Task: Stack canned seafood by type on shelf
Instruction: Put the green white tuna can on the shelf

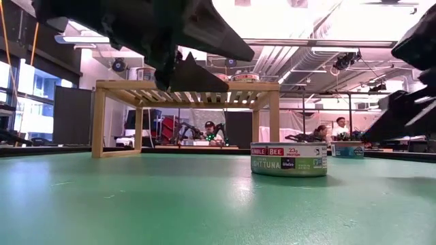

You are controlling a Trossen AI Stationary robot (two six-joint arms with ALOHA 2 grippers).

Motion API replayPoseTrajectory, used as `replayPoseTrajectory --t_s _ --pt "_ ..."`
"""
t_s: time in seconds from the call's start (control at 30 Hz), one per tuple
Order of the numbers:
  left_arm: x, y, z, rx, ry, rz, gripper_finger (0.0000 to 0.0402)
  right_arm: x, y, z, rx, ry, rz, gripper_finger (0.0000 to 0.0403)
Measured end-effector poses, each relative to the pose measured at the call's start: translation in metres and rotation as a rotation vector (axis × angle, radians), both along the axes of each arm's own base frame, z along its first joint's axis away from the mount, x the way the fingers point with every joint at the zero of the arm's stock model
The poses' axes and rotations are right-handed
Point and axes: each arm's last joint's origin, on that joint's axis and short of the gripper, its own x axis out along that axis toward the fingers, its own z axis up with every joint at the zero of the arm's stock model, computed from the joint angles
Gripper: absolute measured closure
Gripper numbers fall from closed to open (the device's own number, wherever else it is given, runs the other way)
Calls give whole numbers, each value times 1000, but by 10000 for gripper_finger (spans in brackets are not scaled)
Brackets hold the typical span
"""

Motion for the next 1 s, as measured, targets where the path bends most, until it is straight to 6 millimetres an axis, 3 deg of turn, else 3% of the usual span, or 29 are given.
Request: replayPoseTrajectory --t_s 0.13,0.37,0.6,1.0 --pt "-1 -2 -2 2 29 -72 2 10 -1 -15 -103 -45 -30 15" --pt "-4 2 -10 11 121 -69 2 38 1 -36 -117 -83 17 15" --pt "5 12 -38 25 176 -36 2 59 -6 -52 -103 -127 -16 15" --pt "29 40 -78 -36 122 -55 2 78 -14 -51 -138 -146 -37 15"
